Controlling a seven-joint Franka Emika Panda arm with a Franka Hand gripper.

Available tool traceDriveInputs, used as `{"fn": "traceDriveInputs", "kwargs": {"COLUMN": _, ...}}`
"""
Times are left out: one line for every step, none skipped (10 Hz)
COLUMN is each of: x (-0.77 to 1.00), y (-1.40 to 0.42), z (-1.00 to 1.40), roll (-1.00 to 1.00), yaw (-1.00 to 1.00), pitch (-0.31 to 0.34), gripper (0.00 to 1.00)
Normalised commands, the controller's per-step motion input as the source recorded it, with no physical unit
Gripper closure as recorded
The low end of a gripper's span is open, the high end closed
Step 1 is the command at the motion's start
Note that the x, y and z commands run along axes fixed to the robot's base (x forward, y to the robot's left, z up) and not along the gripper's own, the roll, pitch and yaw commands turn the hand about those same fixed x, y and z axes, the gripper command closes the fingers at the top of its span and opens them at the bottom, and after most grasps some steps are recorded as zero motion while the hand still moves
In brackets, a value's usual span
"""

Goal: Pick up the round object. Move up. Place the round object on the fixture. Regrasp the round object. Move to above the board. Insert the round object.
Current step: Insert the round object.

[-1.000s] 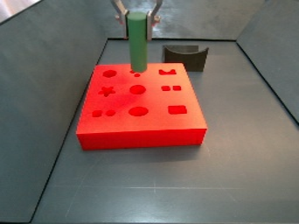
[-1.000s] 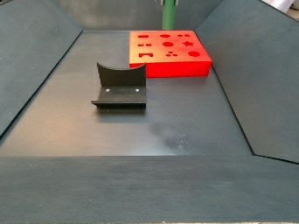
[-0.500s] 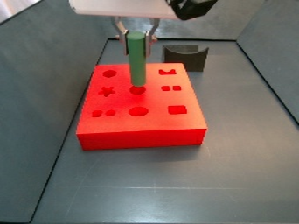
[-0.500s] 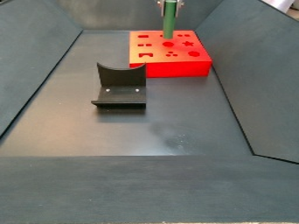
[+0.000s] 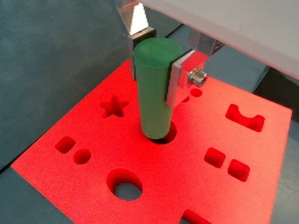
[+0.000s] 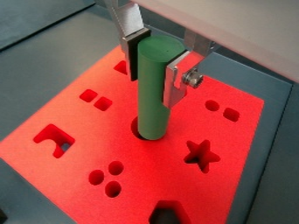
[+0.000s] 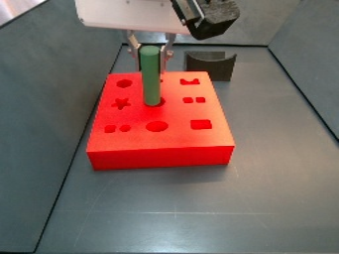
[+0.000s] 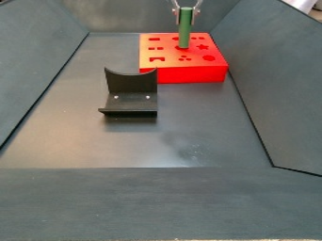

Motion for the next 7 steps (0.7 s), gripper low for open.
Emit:
{"fn": "traceDriveInputs", "kwargs": {"x": 0.04, "y": 0.00, "z": -0.19, "roll": 0.00, "yaw": 0.00, "pitch": 0.000, "gripper": 1.00}}
{"fn": "traceDriveInputs", "kwargs": {"x": 0.07, "y": 0.00, "z": -0.18, "roll": 0.01, "yaw": 0.00, "pitch": 0.000, "gripper": 1.00}}
{"fn": "traceDriveInputs", "kwargs": {"x": 0.11, "y": 0.00, "z": -0.18, "roll": 0.01, "yaw": 0.00, "pitch": 0.000, "gripper": 1.00}}
{"fn": "traceDriveInputs", "kwargs": {"x": 0.11, "y": 0.00, "z": -0.19, "roll": 0.01, "yaw": 0.00, "pitch": 0.000, "gripper": 1.00}}
{"fn": "traceDriveInputs", "kwargs": {"x": 0.16, "y": 0.00, "z": -0.16, "roll": 0.01, "yaw": 0.00, "pitch": 0.000, "gripper": 1.00}}
{"fn": "traceDriveInputs", "kwargs": {"x": 0.35, "y": 0.05, "z": -0.11, "roll": 0.00, "yaw": 0.00, "pitch": 0.070, "gripper": 1.00}}
{"fn": "traceDriveInputs", "kwargs": {"x": 0.23, "y": 0.01, "z": -0.15, "roll": 0.03, "yaw": 0.00, "pitch": 0.041, "gripper": 1.00}}
